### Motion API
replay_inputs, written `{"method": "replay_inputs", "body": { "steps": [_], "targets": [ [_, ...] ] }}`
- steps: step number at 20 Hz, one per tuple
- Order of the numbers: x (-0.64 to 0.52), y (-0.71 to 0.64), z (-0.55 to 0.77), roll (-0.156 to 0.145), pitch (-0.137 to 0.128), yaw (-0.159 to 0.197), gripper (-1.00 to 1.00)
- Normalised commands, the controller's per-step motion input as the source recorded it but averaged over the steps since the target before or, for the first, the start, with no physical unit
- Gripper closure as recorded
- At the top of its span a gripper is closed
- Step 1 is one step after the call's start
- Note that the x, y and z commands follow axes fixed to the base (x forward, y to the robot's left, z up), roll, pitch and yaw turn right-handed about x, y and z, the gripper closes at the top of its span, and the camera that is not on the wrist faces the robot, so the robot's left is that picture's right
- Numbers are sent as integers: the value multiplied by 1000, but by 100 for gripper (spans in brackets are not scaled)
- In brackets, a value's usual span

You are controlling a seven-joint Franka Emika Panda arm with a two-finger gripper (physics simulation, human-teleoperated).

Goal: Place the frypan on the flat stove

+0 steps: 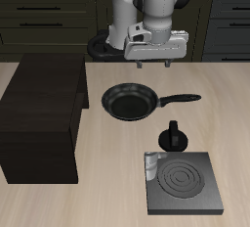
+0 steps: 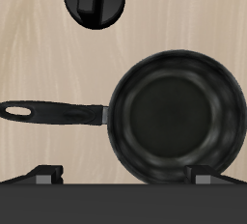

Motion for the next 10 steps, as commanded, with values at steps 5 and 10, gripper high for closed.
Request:
{"method": "replay_inputs", "body": {
  "steps": [5, 10],
  "targets": [
    [-114, 15, -263, 26, 30, -24, -100],
    [-146, -14, -204, 17, 2, -37, -100]
  ]
}}
